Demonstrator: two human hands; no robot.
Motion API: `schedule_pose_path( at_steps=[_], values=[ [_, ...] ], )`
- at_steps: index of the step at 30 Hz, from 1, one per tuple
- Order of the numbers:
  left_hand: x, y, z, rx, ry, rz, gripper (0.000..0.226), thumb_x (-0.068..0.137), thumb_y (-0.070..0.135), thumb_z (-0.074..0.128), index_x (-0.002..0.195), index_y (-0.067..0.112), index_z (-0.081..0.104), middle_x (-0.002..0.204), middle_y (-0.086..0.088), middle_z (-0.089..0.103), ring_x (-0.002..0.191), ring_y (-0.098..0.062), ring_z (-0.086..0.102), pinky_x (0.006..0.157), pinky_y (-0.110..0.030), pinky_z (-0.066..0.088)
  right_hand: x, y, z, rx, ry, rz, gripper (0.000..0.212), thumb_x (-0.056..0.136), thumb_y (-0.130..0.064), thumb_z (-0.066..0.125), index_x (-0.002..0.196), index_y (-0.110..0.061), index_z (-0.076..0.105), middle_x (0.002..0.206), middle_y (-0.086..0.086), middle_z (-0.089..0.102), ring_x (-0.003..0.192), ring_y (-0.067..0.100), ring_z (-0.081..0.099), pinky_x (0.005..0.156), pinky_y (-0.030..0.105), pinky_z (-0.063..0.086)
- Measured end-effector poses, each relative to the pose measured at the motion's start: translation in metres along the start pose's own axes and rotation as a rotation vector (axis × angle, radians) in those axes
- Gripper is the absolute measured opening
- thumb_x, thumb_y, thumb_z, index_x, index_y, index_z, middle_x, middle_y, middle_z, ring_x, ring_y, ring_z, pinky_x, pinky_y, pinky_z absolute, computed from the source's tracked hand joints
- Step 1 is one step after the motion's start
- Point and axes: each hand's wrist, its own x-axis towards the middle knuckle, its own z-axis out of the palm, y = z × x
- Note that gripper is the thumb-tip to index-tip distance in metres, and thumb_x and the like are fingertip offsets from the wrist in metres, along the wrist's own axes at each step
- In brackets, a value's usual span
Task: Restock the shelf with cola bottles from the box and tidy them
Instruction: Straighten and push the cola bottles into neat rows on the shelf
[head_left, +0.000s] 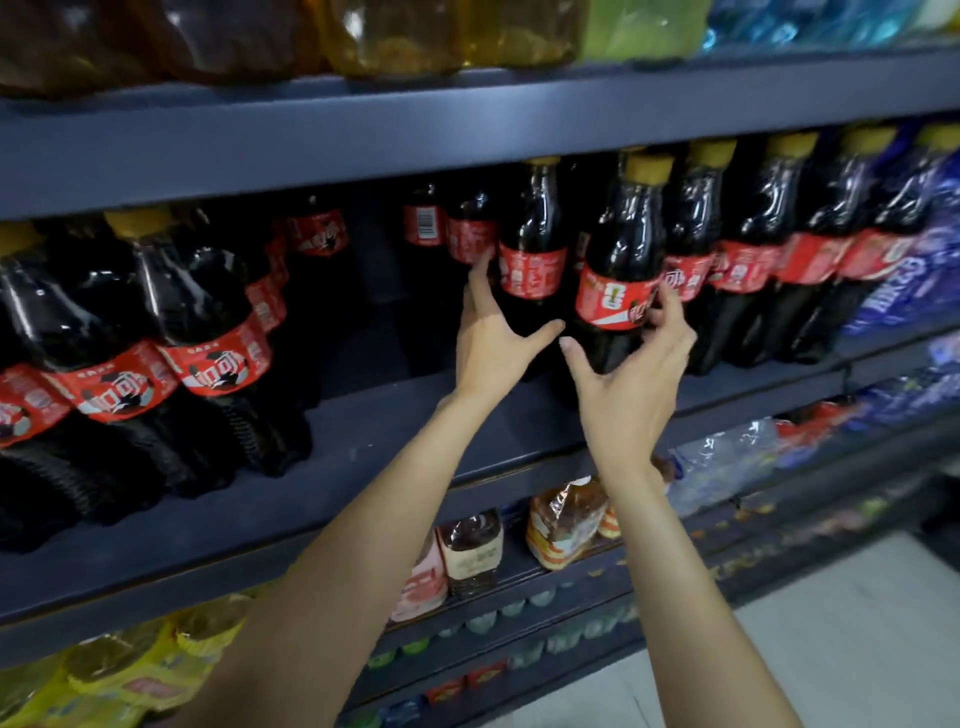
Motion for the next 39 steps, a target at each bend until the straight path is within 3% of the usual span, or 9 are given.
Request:
schedule_pose_path(
  at_steps=[6, 10, 14, 17, 21, 23, 30, 34, 39],
  values=[
    [0.009, 0.001, 0.014, -0.046, 0.057, -0.060, 0.090, 0.071, 0.031, 0.083, 0.139, 0.020, 0.025, 0.136, -0.003, 0.050, 0.119, -0.018, 0.053, 0.092, -0.027, 0.043, 0.007, 0.008, 0.001, 0.063, -0.084, 0.108, 0.087, 0.074, -0.035, 0.079, 0.142, -0.020, 0.025, 0.133, 0.003, 0.051, 0.120, 0.019, 0.051, 0.085, 0.034, 0.045],
    [0.006, -0.010, -0.001, -0.126, 0.009, -0.052, 0.090, 0.071, 0.028, 0.083, 0.142, 0.020, 0.028, 0.129, 0.006, 0.052, 0.122, -0.012, 0.051, 0.105, -0.032, 0.042, 0.009, 0.013, -0.002, 0.141, -0.149, 0.128, 0.083, 0.074, -0.034, 0.079, 0.138, -0.025, 0.027, 0.130, 0.002, 0.058, 0.115, 0.016, 0.057, 0.087, 0.026, 0.043],
    [-0.021, -0.019, -0.041, -0.153, 0.113, -0.033, 0.088, 0.066, 0.031, 0.085, 0.138, 0.022, 0.034, 0.124, 0.018, 0.053, 0.120, -0.003, 0.052, 0.106, -0.035, 0.042, 0.003, 0.008, -0.010, 0.198, -0.220, 0.099, 0.081, 0.072, -0.034, 0.081, 0.134, -0.030, 0.029, 0.122, -0.001, 0.062, 0.111, 0.013, 0.060, 0.091, 0.029, 0.046],
    [-0.049, -0.012, -0.075, -0.149, 0.246, -0.040, 0.084, 0.067, 0.029, 0.086, 0.133, 0.034, 0.033, 0.124, 0.019, 0.052, 0.118, 0.003, 0.052, 0.102, -0.025, 0.044, -0.006, -0.007, -0.005, 0.254, -0.312, 0.084, 0.081, 0.071, -0.034, 0.081, 0.135, -0.028, 0.031, 0.117, -0.004, 0.062, 0.109, 0.011, 0.059, 0.092, 0.030, 0.048],
    [-0.089, -0.004, -0.103, -0.115, 0.337, -0.026, 0.079, 0.074, 0.020, 0.079, 0.134, 0.033, 0.029, 0.121, 0.028, 0.046, 0.110, 0.020, 0.047, 0.090, -0.003, 0.039, -0.010, -0.036, 0.022, 0.317, -0.437, 0.058, 0.083, 0.071, -0.035, 0.082, 0.134, -0.024, 0.029, 0.114, -0.003, 0.062, 0.102, 0.011, 0.060, 0.091, 0.034, 0.049],
    [-0.108, -0.002, -0.110, -0.086, 0.347, -0.020, 0.081, 0.073, 0.028, 0.076, 0.138, 0.033, 0.027, 0.125, 0.030, 0.044, 0.114, 0.019, 0.045, 0.089, -0.003, 0.038, -0.008, -0.050, 0.047, 0.304, -0.505, 0.033, 0.088, 0.068, -0.039, 0.083, 0.134, -0.022, 0.027, 0.115, 0.002, 0.063, 0.096, 0.017, 0.063, 0.087, 0.039, 0.051],
    [-0.146, 0.002, -0.131, 0.075, 0.463, 0.039, 0.086, 0.073, 0.035, 0.080, 0.141, 0.032, 0.027, 0.133, 0.013, 0.050, 0.123, 0.000, 0.050, 0.095, -0.013, 0.044, -0.003, -0.102, 0.138, 0.210, -0.678, -0.100, 0.097, 0.063, -0.056, 0.078, 0.136, -0.017, 0.028, 0.126, 0.009, 0.058, 0.110, 0.032, 0.060, 0.087, 0.041, 0.049],
    [-0.152, 0.001, -0.142, 0.145, 0.526, 0.056, 0.088, 0.070, 0.033, 0.083, 0.140, 0.022, 0.031, 0.129, 0.017, 0.048, 0.121, 0.002, 0.051, 0.094, -0.015, 0.046, -0.004, -0.121, 0.170, 0.143, -0.668, -0.152, 0.100, 0.064, -0.060, 0.076, 0.137, -0.014, 0.026, 0.128, 0.013, 0.052, 0.108, 0.036, 0.059, 0.081, 0.043, 0.048],
    [-0.148, -0.006, -0.145, 0.212, 0.623, 0.010, 0.088, 0.066, 0.039, 0.084, 0.138, 0.027, 0.034, 0.125, 0.021, 0.049, 0.117, 0.008, 0.049, 0.093, -0.013, 0.045, -0.002, -0.119, 0.187, 0.113, -0.756, -0.216, 0.101, 0.070, -0.056, 0.073, 0.142, -0.009, 0.019, 0.140, 0.015, 0.036, 0.117, 0.037, 0.053, 0.085, 0.044, 0.045]
  ],
)
